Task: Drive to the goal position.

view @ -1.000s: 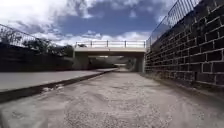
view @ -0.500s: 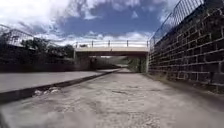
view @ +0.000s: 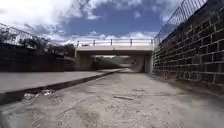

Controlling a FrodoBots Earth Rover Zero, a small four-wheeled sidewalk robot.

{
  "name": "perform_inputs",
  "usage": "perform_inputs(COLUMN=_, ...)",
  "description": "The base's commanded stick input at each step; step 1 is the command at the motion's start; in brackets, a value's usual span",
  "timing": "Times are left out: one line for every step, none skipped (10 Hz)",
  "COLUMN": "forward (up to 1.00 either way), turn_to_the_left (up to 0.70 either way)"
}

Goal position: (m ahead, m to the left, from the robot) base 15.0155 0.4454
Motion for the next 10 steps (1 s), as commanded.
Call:
perform_inputs(forward=0.9, turn_to_the_left=0.0)
perform_inputs(forward=0.96, turn_to_the_left=0.0)
perform_inputs(forward=1.0, turn_to_the_left=0.0)
perform_inputs(forward=1.0, turn_to_the_left=0.0)
perform_inputs(forward=1.0, turn_to_the_left=0.0)
perform_inputs(forward=1.0, turn_to_the_left=-0.19)
perform_inputs(forward=1.0, turn_to_the_left=-0.08)
perform_inputs(forward=1.0, turn_to_the_left=0.0)
perform_inputs(forward=1.0, turn_to_the_left=0.0)
perform_inputs(forward=1.0, turn_to_the_left=0.0)
